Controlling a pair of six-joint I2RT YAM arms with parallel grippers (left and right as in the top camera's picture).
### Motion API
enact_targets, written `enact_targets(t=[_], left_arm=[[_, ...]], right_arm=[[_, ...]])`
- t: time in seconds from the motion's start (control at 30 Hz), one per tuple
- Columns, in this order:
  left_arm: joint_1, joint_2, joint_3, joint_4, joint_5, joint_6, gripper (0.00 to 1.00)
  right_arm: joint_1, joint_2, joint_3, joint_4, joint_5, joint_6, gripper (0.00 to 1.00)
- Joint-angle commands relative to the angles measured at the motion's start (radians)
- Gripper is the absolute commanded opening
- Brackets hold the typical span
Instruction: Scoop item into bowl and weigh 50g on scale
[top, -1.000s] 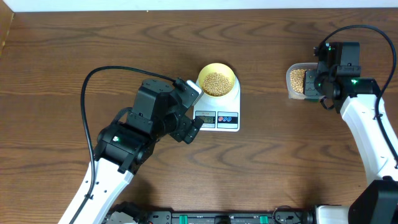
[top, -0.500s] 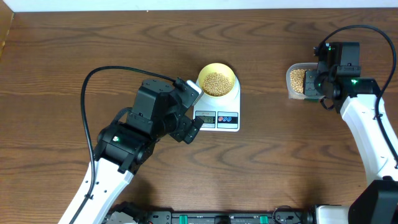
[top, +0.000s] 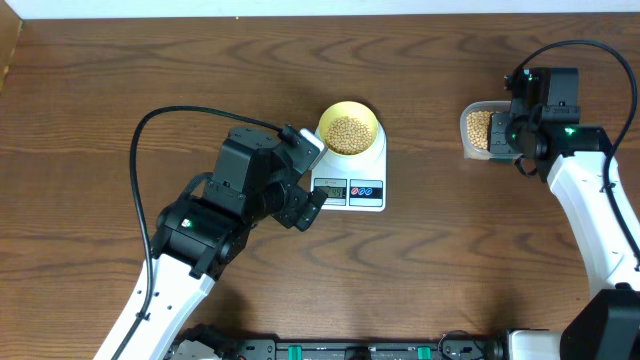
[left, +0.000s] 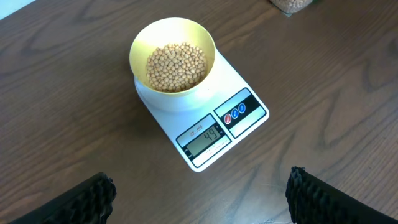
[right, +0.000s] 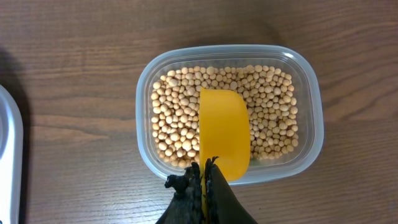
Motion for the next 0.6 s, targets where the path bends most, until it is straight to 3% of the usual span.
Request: enact_targets(t=[0.0, 0.57], left_arm=[[0.005, -0.011, 0.004, 0.0, -0.003, -0.001, 0.9], [0.005, -0.011, 0.004, 0.0, -0.003, -0.001, 0.9]], right_arm=[[-0.005, 0.001, -0.002, 0.006, -0.006, -0.011, 0.01], [-0.005, 0.001, -0.002, 0.007, -0.006, -0.011, 0.01]])
